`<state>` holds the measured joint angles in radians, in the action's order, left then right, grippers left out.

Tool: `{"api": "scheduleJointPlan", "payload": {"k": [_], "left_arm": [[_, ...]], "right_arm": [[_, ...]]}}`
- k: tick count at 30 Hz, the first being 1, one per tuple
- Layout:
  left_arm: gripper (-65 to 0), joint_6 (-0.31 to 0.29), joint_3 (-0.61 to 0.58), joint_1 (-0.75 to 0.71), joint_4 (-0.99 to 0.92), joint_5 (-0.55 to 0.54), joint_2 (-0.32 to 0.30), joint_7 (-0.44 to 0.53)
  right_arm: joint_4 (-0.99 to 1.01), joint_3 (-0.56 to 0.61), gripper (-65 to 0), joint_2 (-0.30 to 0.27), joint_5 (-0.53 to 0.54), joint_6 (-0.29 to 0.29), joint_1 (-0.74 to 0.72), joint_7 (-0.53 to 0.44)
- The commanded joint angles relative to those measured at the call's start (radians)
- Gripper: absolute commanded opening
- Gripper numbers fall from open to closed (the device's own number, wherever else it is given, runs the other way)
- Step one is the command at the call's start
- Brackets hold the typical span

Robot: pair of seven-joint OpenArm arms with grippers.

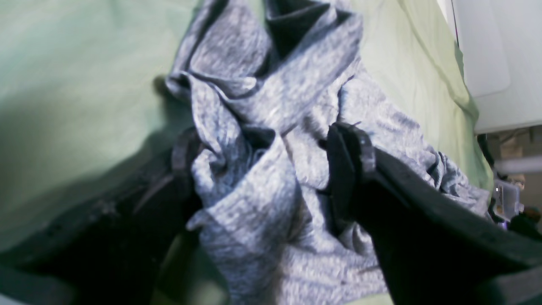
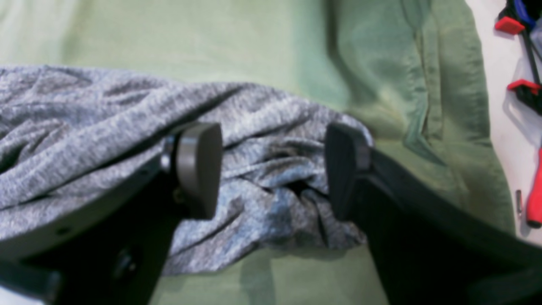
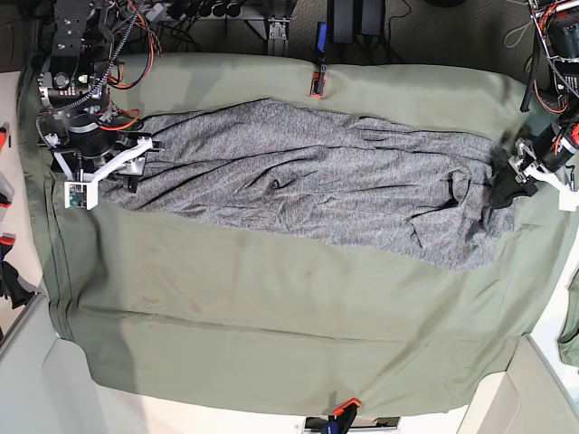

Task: Fold the T-shirt properly
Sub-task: 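Hold the strip end with the left gripper and adjust the grip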

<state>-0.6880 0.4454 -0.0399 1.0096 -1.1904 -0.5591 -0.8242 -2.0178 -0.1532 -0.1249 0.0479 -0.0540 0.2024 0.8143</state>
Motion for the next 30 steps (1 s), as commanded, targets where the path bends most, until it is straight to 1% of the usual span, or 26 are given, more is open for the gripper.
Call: {"api": "scheduleJointPlan", "payload": {"k": [1, 4, 9, 14, 24, 30], "left_arm": [[-22.9, -0.01, 0.0, 0.021, 0.01, -0.014, -0.02, 0.004], [-22.9, -0.01, -0.008, 0.044, 0.01, -0.014, -0.02, -0.008], [-22.9, -0.01, -0.022, 0.066, 0.01, -0.065, -0.006, -0.095], [-22.9, -0.01, -0.022, 0.065, 0.01, -0.093, 0.0, -0.097], [-22.9, -0.01, -0.022, 0.065, 0.01, -0.09, 0.0, -0.123], [-22.9, -0.01, -0.023, 0.089, 0.01, -0.062, 0.007, -0.122]], "right_arm": [[-0.019, -0.004, -27.2, -0.007, -0.002, -0.002, -0.005, -0.014], [-0.019, -0.004, -27.3, -0.007, -0.002, -0.002, -0.005, -0.013], [-0.019, -0.004, -27.3, -0.007, -0.002, -0.002, -0.005, -0.013], [-0.019, -0.004, -27.3, -0.007, 0.006, -0.002, -0.005, -0.013], [-0.019, -0.004, -27.3, -0.007, 0.018, -0.003, -0.005, -0.013], [-0.019, -0.004, -27.3, -0.007, 0.02, -0.003, -0.005, -0.013]]}}
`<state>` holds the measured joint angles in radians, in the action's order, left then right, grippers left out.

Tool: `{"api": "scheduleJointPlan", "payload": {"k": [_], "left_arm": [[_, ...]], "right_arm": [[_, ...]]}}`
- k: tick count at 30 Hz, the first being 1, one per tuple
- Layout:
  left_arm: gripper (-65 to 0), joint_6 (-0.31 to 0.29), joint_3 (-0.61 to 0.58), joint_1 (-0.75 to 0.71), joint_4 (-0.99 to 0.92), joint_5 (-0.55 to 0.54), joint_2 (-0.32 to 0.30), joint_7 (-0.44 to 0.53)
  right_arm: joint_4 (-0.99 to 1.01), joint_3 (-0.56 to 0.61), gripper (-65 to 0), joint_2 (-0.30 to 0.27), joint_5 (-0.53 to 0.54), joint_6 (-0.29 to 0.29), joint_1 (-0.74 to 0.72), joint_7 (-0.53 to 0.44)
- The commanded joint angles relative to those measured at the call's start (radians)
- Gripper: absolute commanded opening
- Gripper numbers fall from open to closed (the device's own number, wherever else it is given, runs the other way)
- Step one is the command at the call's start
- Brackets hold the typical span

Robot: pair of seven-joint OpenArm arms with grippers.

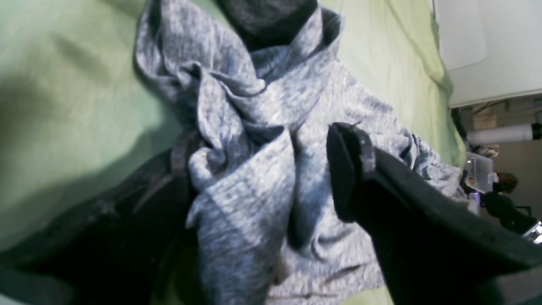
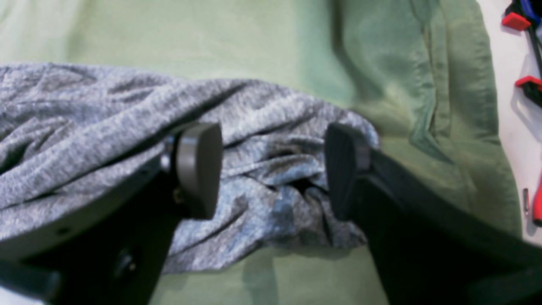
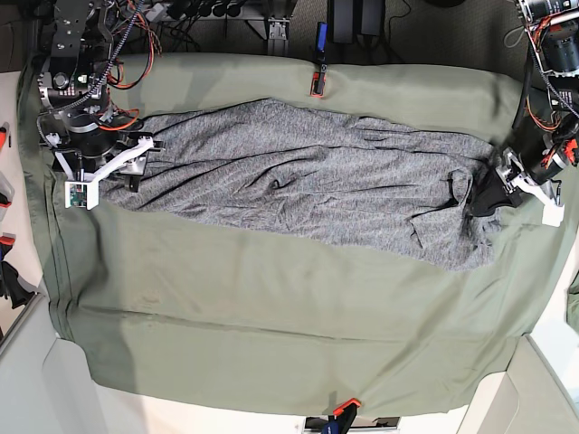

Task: Fold the T-shirt properly
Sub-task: 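Hold the strip end with the left gripper and adjust the grip, then lift the strip end with the left gripper and fold it toward the right gripper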

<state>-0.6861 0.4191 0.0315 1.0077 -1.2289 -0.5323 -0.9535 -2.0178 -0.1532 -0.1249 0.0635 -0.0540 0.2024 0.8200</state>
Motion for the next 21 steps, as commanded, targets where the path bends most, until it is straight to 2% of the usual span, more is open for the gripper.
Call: {"api": "scheduleJointPlan", "payload": {"k": [1, 17, 19, 21], "left_arm": [[-22.9, -0.012, 0.003, 0.023, 0.012, -0.017, -0.016, 0.007], [-23.4, -0.012, -0.152, 0.099, 0.013, 0.154, -0.008, 0.007], [-29.2, -0.012, -0.167, 0.098, 0.013, 0.157, -0.008, 0.007], [-43.8, -0.012, -0.178, 0.099, 0.013, 0.157, -0.008, 0.019]], "right_arm": [[-0.019, -0.004, -27.3, -0.007, 0.005, -0.003, -0.005, -0.019], [-0.019, -0.004, -27.3, -0.005, 0.005, -0.003, -0.005, -0.019], [-0.019, -0.004, -27.3, -0.005, 0.005, -0.003, -0.005, -0.023], [-0.019, -0.004, -27.3, -0.005, 0.005, -0.003, -0.005, -0.027]]}}
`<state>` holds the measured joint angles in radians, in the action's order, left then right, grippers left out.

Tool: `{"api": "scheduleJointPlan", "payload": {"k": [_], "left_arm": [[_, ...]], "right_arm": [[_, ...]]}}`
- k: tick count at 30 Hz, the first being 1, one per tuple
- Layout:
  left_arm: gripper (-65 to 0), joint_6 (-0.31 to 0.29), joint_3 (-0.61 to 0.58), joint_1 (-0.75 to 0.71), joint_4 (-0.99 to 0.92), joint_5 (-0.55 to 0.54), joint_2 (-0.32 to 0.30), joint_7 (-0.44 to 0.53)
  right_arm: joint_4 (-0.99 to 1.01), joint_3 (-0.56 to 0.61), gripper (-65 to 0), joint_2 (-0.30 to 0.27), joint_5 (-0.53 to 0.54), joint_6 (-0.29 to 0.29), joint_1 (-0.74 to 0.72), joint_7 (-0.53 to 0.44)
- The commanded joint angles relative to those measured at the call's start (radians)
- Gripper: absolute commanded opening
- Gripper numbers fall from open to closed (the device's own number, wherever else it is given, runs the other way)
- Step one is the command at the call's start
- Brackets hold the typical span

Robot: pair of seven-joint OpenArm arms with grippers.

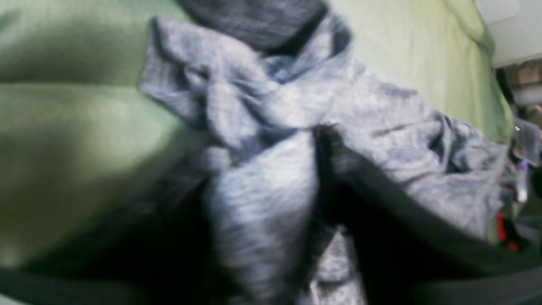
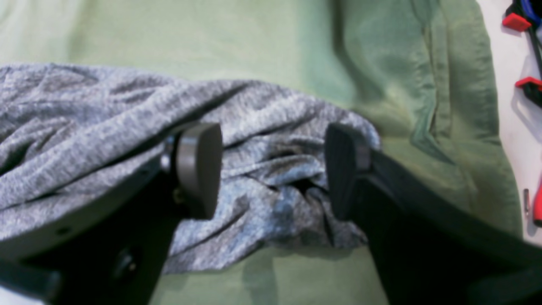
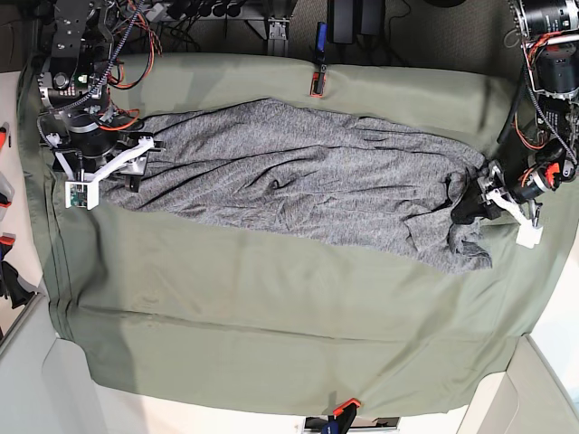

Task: Fold the T-shirt properly
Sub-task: 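Lift the strip end with the left gripper and fold it toward the right gripper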

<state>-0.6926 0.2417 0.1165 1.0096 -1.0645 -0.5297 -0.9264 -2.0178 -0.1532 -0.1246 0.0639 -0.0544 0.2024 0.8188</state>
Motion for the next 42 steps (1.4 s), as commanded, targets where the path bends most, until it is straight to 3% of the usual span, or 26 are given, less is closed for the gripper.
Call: {"api": "scheduleJointPlan", "payload": {"k": [1, 3, 4, 12, 23, 26, 30, 35, 38, 42], "left_arm": [[-51.2, -0.006, -0.003, 0.013, 0.011, -0.007, -0.01, 0.007], [-62.8, -0.006, -0.008, 0.014, 0.011, -0.007, -0.01, 0.027], [-65.0, -0.006, -0.008, 0.014, 0.011, -0.007, -0.011, 0.039], [-65.0, -0.006, -0.007, 0.013, 0.071, 0.142, -0.028, 0.203], [-65.0, -0.006, -0.019, -0.132, 0.564, 0.164, -0.032, 0.185], [-65.0, -0.006, -0.076, -0.201, 0.716, 0.168, -0.032, 0.187], [-65.0, -0.006, -0.25, -0.228, 0.836, 0.258, -0.026, 0.211], [-65.0, 0.004, -0.422, -0.22, 0.842, 0.513, 0.066, 0.362], [-65.0, 0.058, -0.467, -0.192, 0.829, 0.626, 0.128, 0.361], [-65.0, 0.06, -0.474, -0.178, 0.826, 0.666, 0.167, 0.362]], "right_arm": [[-0.019, -0.004, -27.3, -0.005, 0.004, -0.002, -0.006, -0.027], [-0.019, -0.004, -27.3, -0.005, 0.004, -0.003, -0.005, -0.031], [-0.019, -0.004, -27.3, -0.005, 0.004, -0.003, -0.005, -0.034], [-0.019, -0.004, -27.3, -0.005, 0.003, -0.003, -0.006, -0.041], [-0.019, -0.004, -27.3, -0.005, 0.004, -0.02, -0.005, -0.041], [-0.019, -0.004, -27.3, -0.005, 0.004, -0.02, -0.005, -0.041], [-0.019, -0.004, -27.3, -0.005, 0.004, -0.02, -0.005, -0.04], [-0.019, -0.004, -27.3, -0.005, 0.004, -0.02, -0.005, -0.024], [-0.019, -0.004, -27.3, -0.005, -0.001, -0.019, -0.005, -0.023], [-0.019, -0.004, -27.3, -0.005, -0.044, 0.016, -0.005, -0.021]]}}
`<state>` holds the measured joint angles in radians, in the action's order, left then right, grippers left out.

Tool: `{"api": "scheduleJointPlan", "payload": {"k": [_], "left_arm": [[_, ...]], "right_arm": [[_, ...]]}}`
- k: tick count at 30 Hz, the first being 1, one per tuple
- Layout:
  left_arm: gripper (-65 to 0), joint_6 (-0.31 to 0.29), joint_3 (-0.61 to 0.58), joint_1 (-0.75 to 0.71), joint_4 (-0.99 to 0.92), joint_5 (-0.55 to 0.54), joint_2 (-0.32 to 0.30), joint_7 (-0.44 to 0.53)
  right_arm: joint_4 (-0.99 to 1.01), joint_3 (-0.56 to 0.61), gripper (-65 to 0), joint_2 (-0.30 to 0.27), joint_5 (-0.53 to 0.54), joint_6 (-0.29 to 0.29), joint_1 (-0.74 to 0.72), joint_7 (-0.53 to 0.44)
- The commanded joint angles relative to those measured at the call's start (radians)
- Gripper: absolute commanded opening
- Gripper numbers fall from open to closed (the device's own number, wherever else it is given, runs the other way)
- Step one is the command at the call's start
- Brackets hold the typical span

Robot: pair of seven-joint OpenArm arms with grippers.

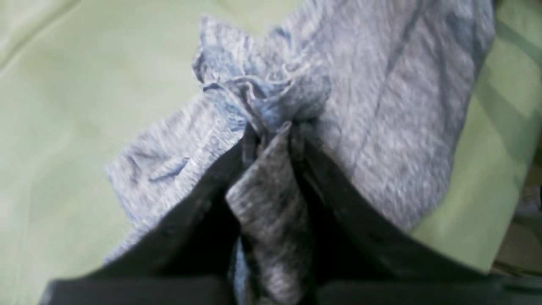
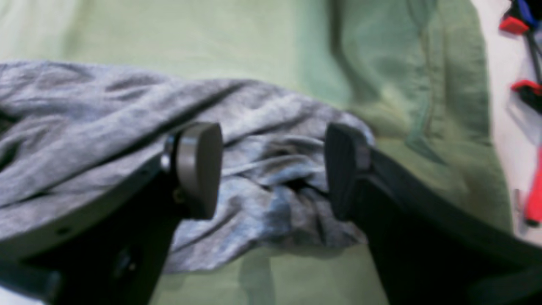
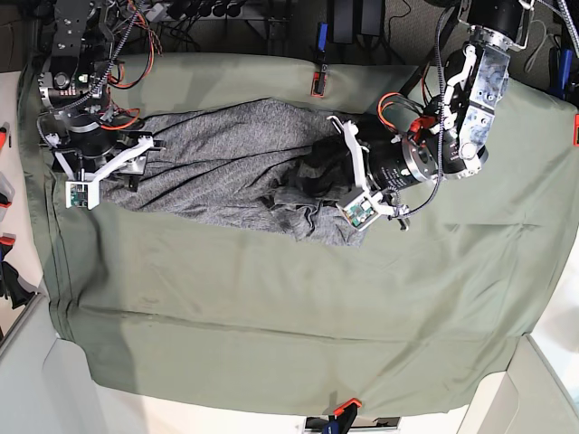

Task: Fold the T-shirt properly
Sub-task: 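Lift the strip end with the left gripper and fold it toward the right gripper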

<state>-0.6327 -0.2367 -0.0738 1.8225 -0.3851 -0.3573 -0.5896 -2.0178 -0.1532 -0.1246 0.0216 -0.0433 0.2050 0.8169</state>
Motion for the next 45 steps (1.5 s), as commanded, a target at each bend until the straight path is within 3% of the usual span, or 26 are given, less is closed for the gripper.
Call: {"api": "scheduleJointPlan", "payload": {"k": [1, 2, 7, 9, 14, 21, 25, 27, 29, 30, 33, 39, 45], "left_arm": [[-65.0, 0.0, 0.004, 0.012, 0.013, -0.014, -0.006, 0.025], [-62.7, 0.0, 0.004, 0.012, 0.013, -0.014, -0.006, 0.024], [-29.5, -0.001, 0.004, 0.004, 0.013, -0.022, -0.006, 0.013], [-27.1, -0.008, 0.003, -0.005, 0.014, -0.043, -0.006, 0.013], [-27.2, -0.007, 0.005, -0.01, 0.031, -0.091, -0.006, 0.013], [-27.4, -0.008, 0.05, -0.01, 0.235, -0.14, -0.01, -0.004], [-28.0, -0.005, 0.059, -0.01, 0.247, -0.098, -0.014, -0.02], [-38.7, 0.029, 0.067, -0.01, 0.238, -0.057, -0.014, -0.016], [-60.0, 0.066, 0.069, -0.009, 0.22, -0.011, -0.014, -0.011], [-65.0, 0.068, 0.069, -0.01, 0.205, 0.014, -0.014, 0.002], [-65.0, 0.067, 0.069, -0.01, 0.127, 0.069, -0.014, 0.056], [-65.0, 0.067, 0.069, -0.01, -0.071, 0.071, -0.008, 0.086], [-65.0, -0.027, 0.068, -0.016, -0.074, -0.03, 0.026, 0.088]], "right_arm": [[-0.019, -0.004, -27.3, -0.005, -0.011, 0.016, -0.008, -0.019], [-0.019, -0.004, -27.3, -0.005, -0.016, 0.022, -0.008, -0.02], [-0.019, -0.004, -27.3, -0.005, -0.014, 0.022, -0.008, -0.032], [-0.019, -0.004, -27.3, -0.005, -0.014, 0.022, -0.008, -0.034], [-0.019, -0.004, -27.3, -0.006, -0.016, 0.021, -0.009, -0.041], [-0.019, -0.079, -27.3, -0.005, 0.024, 0.021, -0.01, -0.074], [-0.019, -0.139, -27.3, -0.005, 0.058, 0.018, -0.01, -0.068], [-0.019, -0.172, -27.3, -0.006, 0.058, -0.002, -0.01, -0.068], [-0.019, -0.202, -27.3, -0.006, 0.073, -0.031, -0.01, -0.068], [-0.019, -0.213, -27.3, -0.006, 0.089, -0.043, -0.01, -0.068], [-0.018, -0.219, -27.3, -0.005, 0.133, -0.098, -0.01, -0.067], [0.023, -0.219, -27.3, -0.009, 0.147, -0.1, -0.011, -0.061], [0.097, -0.226, -27.2, -0.014, 0.144, -0.103, -0.01, -0.083]]}}
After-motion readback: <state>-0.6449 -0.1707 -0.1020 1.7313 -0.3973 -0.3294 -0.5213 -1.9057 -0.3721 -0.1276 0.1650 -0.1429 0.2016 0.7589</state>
